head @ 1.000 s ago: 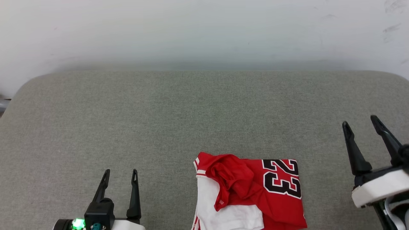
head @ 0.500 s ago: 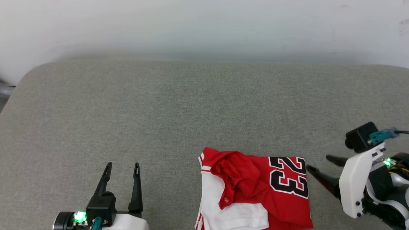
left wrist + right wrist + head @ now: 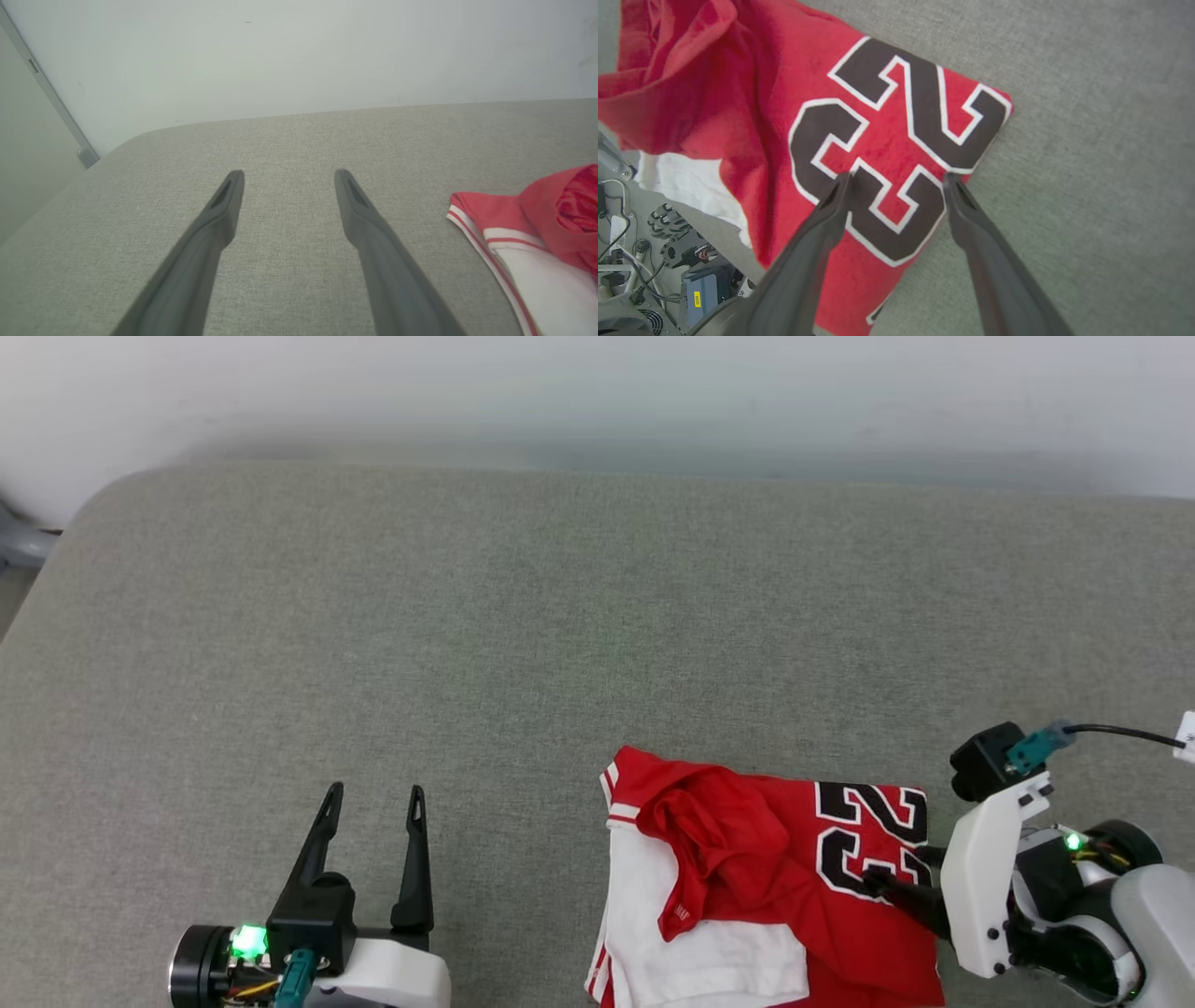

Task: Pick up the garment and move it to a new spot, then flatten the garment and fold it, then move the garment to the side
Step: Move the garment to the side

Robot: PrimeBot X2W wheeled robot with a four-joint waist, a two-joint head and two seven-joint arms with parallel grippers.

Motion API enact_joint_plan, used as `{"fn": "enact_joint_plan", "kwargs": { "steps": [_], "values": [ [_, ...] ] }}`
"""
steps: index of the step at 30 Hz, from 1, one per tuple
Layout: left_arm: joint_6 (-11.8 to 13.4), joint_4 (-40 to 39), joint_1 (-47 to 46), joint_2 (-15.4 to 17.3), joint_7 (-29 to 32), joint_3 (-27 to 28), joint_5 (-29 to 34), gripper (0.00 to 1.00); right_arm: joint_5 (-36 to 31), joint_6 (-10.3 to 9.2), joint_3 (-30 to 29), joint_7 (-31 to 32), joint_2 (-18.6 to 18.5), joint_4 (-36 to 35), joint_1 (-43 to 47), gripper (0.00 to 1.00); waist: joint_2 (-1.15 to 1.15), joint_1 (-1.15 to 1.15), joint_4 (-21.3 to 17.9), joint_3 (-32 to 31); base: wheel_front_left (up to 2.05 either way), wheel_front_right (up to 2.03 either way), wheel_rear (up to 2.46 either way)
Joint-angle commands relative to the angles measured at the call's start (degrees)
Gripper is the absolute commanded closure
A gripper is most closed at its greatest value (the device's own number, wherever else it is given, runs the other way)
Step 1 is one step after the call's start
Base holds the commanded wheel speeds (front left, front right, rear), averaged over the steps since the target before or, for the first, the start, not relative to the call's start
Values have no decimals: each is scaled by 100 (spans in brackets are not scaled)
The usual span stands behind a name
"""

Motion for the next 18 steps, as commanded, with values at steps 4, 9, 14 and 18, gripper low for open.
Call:
{"fn": "enact_joint_plan", "kwargs": {
  "steps": [4,9,14,18],
  "values": [
    [8,-3,-152,-13,-15,-37,50,0,-21,-5,326,-134,13,478,-53,0,0,0,104,173,0,0,0],
    [33,24,-196,-24,-15,-42,35,0,80,-4,975,-228,21,1044,223,0,0,0,141,258,0,0,0],
    [49,61,-237,-34,-15,-36,11,0,226,5,1302,-583,51,1191,119,0,0,0,122,265,0,0,0],
    [58,104,-201,-39,-15,-32,-3,0,259,3,1375,-1145,-127,1037,-400,100,0,0,62,144,0,0,0]
  ]
}}
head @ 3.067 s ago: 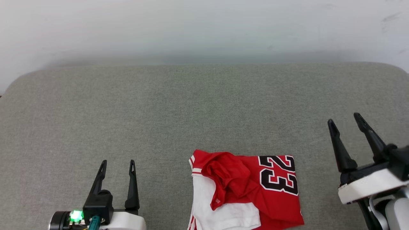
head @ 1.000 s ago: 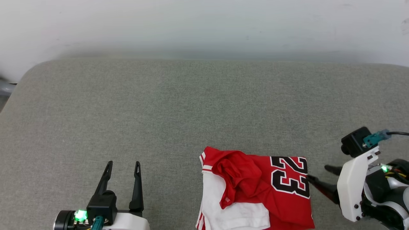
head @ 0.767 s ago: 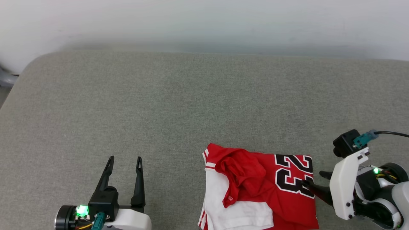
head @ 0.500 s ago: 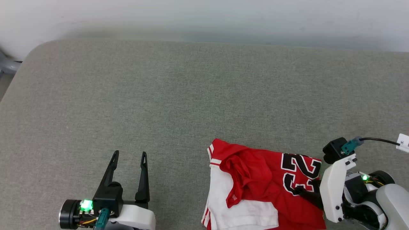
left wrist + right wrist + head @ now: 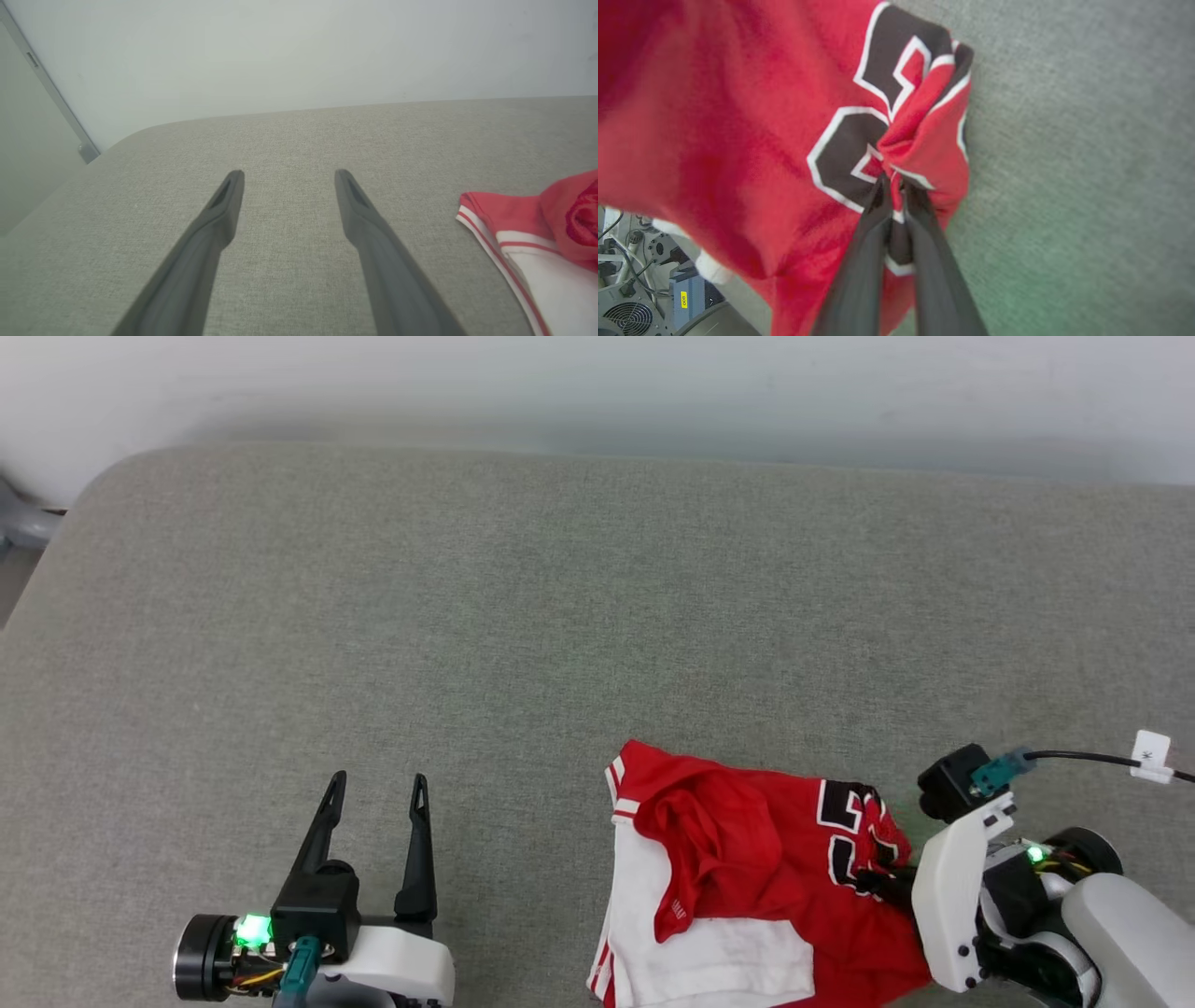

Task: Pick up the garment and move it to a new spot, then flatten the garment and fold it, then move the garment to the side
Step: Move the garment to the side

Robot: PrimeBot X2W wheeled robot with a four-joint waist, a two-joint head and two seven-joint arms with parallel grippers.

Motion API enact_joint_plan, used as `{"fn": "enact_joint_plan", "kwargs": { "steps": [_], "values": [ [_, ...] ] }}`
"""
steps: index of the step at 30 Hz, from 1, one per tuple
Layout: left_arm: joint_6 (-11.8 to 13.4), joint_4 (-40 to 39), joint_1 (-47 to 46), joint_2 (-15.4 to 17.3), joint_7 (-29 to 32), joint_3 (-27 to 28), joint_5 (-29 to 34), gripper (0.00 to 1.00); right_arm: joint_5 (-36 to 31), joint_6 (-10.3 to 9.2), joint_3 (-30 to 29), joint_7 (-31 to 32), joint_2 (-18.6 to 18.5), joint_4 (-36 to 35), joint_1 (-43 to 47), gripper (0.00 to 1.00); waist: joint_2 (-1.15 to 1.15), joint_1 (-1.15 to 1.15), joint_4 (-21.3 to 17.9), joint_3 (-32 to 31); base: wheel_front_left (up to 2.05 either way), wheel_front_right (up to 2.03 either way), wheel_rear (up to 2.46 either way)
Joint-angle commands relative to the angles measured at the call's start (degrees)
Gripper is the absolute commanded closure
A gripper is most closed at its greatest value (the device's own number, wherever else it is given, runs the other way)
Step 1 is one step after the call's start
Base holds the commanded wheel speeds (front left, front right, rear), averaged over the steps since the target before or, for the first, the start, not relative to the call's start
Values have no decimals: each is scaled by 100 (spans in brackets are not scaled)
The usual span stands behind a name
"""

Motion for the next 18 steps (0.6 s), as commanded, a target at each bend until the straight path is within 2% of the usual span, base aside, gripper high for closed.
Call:
{"fn": "enact_joint_plan", "kwargs": {
  "steps": [1,9,18],
  "values": [
    [19,-3,4,-14,-15,23,-9,0,-31,7,94,-60,6,31,-72,100,0,0,-37,-41,0,0,0],
    [64,-41,158,-11,-14,124,-61,0,-212,2,206,-510,-351,-337,-658,100,0,0,-345,-182,0,0,0],
    [99,-174,164,-7,-14,231,-43,0,-465,2,182,-731,-868,-652,-1207,100,0,0,-1018,-59,0,0,0]
  ]
}}
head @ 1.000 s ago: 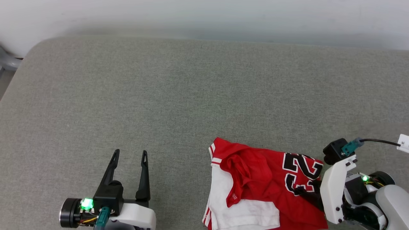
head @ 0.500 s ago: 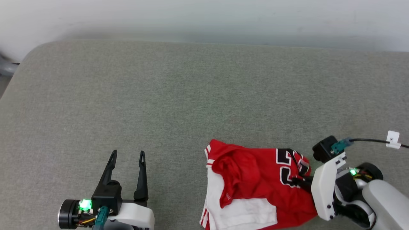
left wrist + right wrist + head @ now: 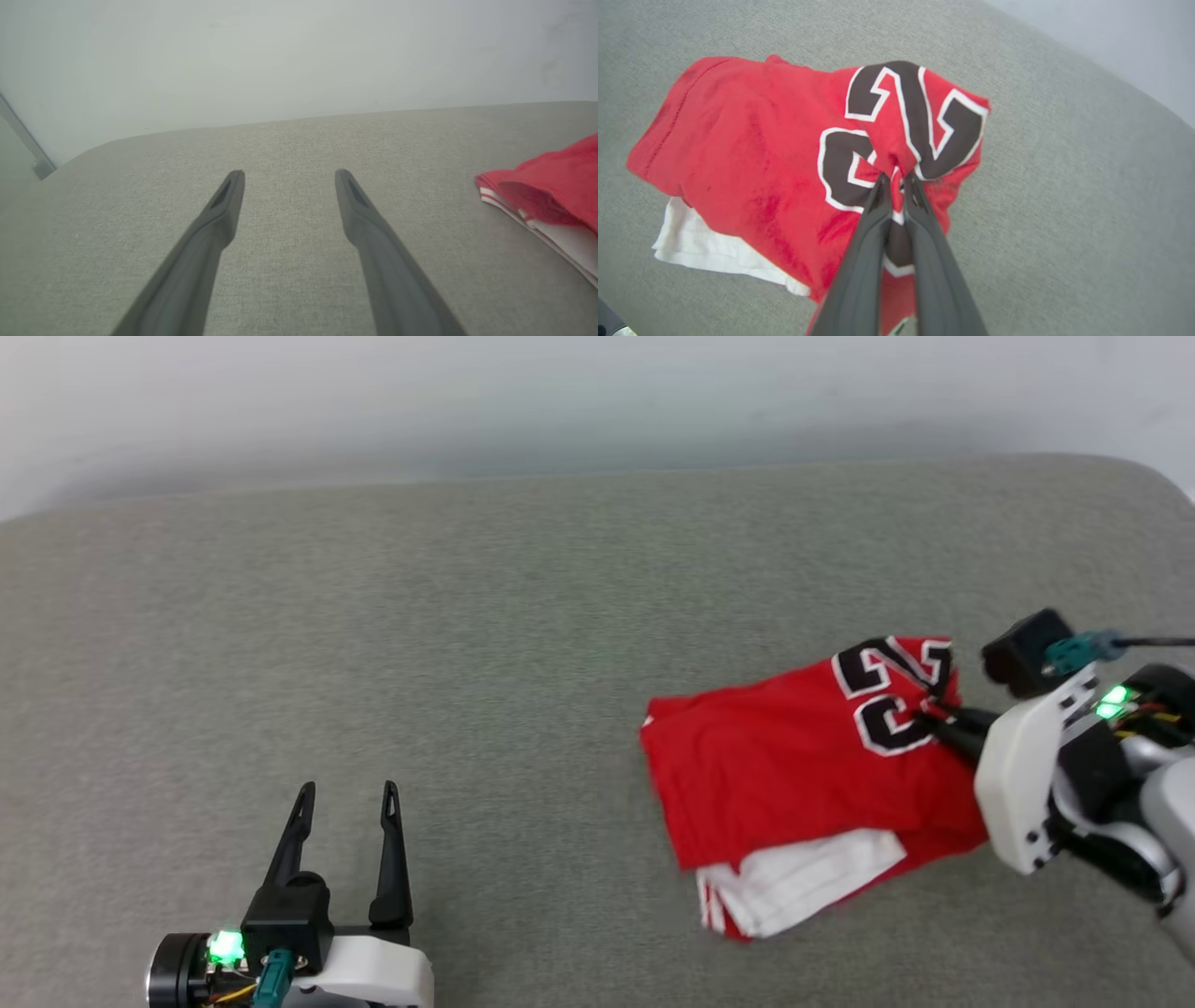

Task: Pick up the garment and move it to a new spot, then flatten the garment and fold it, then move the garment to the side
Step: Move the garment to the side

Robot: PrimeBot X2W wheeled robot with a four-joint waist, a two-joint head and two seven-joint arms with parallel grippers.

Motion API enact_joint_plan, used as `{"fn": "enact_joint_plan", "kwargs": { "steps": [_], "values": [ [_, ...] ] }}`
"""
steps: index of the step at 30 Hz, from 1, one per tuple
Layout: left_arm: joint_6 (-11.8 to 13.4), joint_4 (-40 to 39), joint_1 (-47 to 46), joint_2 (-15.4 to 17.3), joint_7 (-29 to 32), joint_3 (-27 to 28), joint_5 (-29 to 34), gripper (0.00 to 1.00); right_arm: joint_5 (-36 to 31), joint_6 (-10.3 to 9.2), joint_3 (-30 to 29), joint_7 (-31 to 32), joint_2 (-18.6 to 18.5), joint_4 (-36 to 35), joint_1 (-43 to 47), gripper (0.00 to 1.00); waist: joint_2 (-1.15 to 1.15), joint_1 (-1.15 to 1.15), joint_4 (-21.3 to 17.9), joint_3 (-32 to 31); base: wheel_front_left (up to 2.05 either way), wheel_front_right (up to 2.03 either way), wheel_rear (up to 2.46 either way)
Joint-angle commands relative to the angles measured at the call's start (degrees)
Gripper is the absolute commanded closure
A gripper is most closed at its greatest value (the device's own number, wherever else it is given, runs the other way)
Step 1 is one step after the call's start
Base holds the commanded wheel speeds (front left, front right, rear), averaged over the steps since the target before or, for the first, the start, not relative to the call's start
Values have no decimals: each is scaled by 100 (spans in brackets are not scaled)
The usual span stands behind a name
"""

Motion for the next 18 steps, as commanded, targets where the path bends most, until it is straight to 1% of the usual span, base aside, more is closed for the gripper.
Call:
{"fn": "enact_joint_plan", "kwargs": {
  "steps": [1,6,7,8,11,13,18],
  "values": [
    [19,-51,-35,-3,-13,37,24,0,-14,-9,-43,-42,-70,-15,-135,100,0,0,-246,115,0,0,0],
    [31,-179,-137,87,-13,69,96,0,-29,-9,-263,-183,-256,87,-424,100,0,0,-697,414,0,0,0],
    [40,-259,-250,166,-13,97,137,0,-37,-9,-495,-305,-343,267,-600,100,0,0,-894,622,0,0,0],
    [46,-287,-285,185,-13,101,159,0,-50,-9,-577,-352,-377,342,-654,100,0,0,-939,694,0,0,0],
    [52,-378,-402,290,-13,119,219,0,-128,-9,-789,-500,-476,517,-791,100,0,0,-1038,954,0,0,0],
    [62,-438,-489,348,-13,102,276,0,-291,-9,-916,-595,-594,665,-897,100,0,0,-1065,1131,0,0,0],
    [79,-568,-712,463,-13,40,357,0,-554,-9,-1194,-676,-863,1185,-1138,100,0,0,-1007,1506,0,0,0]
  ]
}}
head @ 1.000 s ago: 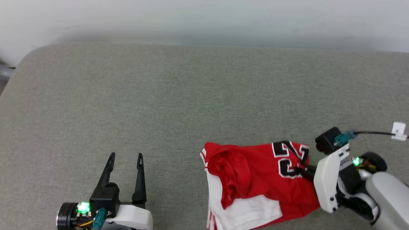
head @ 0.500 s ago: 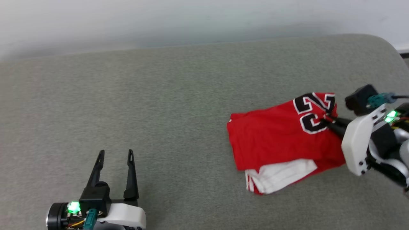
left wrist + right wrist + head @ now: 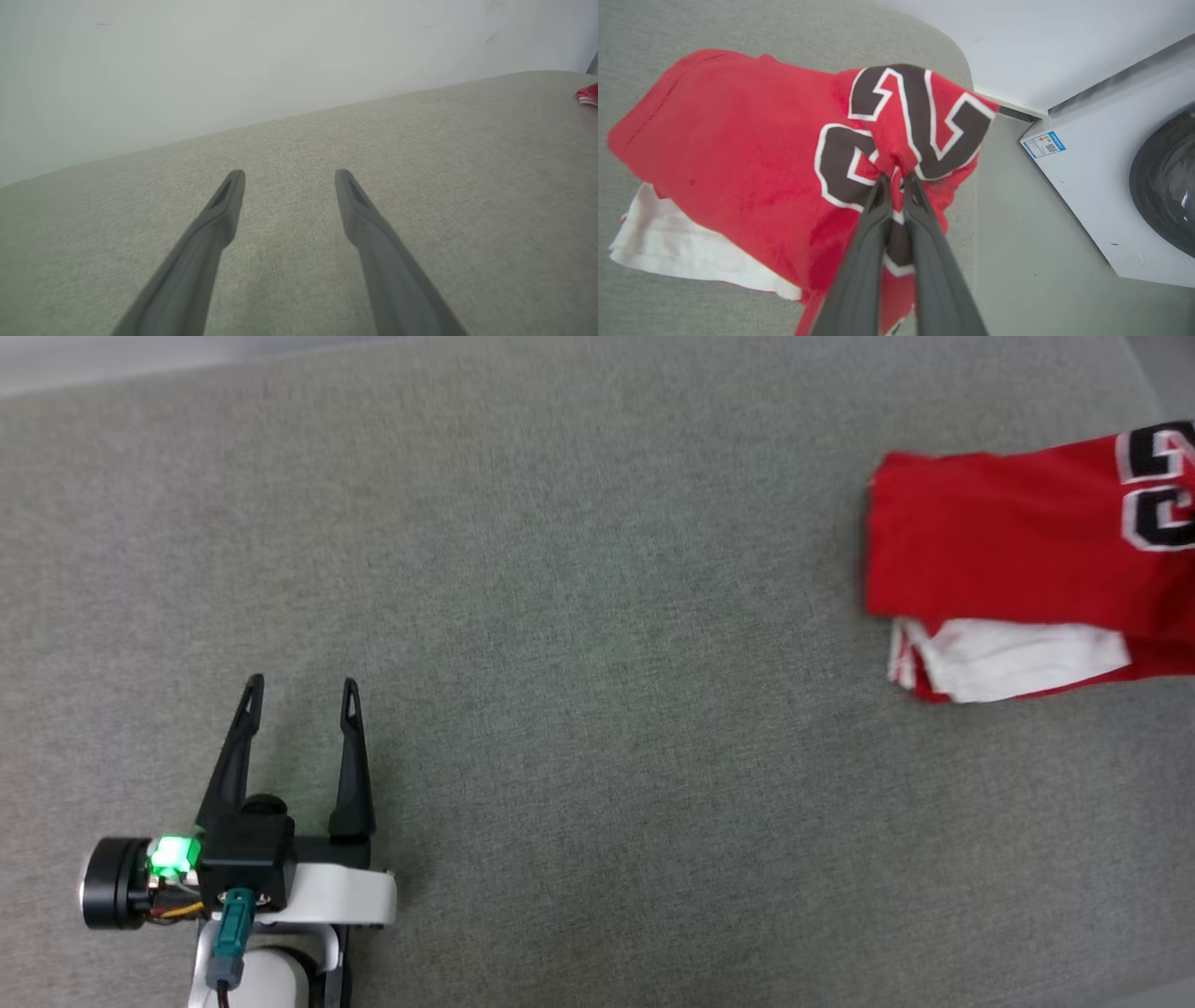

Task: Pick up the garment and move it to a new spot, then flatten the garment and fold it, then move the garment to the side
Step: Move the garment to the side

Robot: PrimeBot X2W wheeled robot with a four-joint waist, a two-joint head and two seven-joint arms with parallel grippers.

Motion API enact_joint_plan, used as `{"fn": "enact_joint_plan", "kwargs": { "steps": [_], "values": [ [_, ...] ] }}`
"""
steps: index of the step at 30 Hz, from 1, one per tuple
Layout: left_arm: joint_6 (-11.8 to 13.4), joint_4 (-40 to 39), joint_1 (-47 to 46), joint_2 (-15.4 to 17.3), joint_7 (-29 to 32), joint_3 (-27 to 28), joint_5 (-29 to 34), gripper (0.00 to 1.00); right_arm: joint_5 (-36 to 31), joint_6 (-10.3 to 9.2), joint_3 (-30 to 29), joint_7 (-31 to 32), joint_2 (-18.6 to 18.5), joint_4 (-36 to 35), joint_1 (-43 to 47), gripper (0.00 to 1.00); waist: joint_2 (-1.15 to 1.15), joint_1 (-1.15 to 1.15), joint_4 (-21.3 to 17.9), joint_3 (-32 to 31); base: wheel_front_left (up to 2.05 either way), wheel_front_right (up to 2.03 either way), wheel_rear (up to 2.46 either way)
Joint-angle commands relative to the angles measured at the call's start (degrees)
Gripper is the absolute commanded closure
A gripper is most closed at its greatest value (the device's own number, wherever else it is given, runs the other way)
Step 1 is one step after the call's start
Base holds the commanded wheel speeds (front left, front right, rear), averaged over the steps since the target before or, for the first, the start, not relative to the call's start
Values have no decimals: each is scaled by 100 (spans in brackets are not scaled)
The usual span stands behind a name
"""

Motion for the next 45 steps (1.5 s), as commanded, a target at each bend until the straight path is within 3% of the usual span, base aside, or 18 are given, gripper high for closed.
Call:
{"fn": "enact_joint_plan", "kwargs": {
  "steps": [1,9,16,17,18,25,31,38,45],
  "values": [
    [20,-29,-76,47,-13,-6,36,0,-24,-9,-36,-21,-50,32,-134,100,0,-1,6,186,0,0,0],
    [77,-258,-397,51,-13,-177,92,0,-585,-9,-508,-149,-348,1102,-548,100,0,-1,249,653,0,0,0],
    [151,-364,-508,27,-13,-328,66,0,-895,-9,-916,-301,-133,1925,-805,100,0,-1,430,793,0,0,0],
    [163,-363,-507,24,-13,-342,54,0,-941,-9,-957,-327,-78,2019,-811,59,0,-1,450,765,0,0,0],
    [183,-355,-490,29,-13,-346,38,0,-958,-9,-997,-364,-15,2091,-813,0,0,-1,462,723,0,0,0],
    [267,-244,-217,1,-13,-336,-97,0,-1260,-9,-1248,-1035,212,2308,-569,0,0,-1,518,103,0,0,0],
    [302,-151,122,-47,-13,-295,-247,0,-1381,-9,-1454,-1995,362,1705,-185,0,0,-1,586,-480,0,0,0],
    [247,-16,445,-73,-13,-240,-371,0,-1669,-9,-2061,-2950,1053,573,524,0,0,-1,718,-950,0,0,0],
    [169,161,589,-114,-13,-146,-531,0,-2255,-9,-2591,-3397,2243,-822,1531,0,0,-1,936,-1306,0,0,0]
  ]
}}
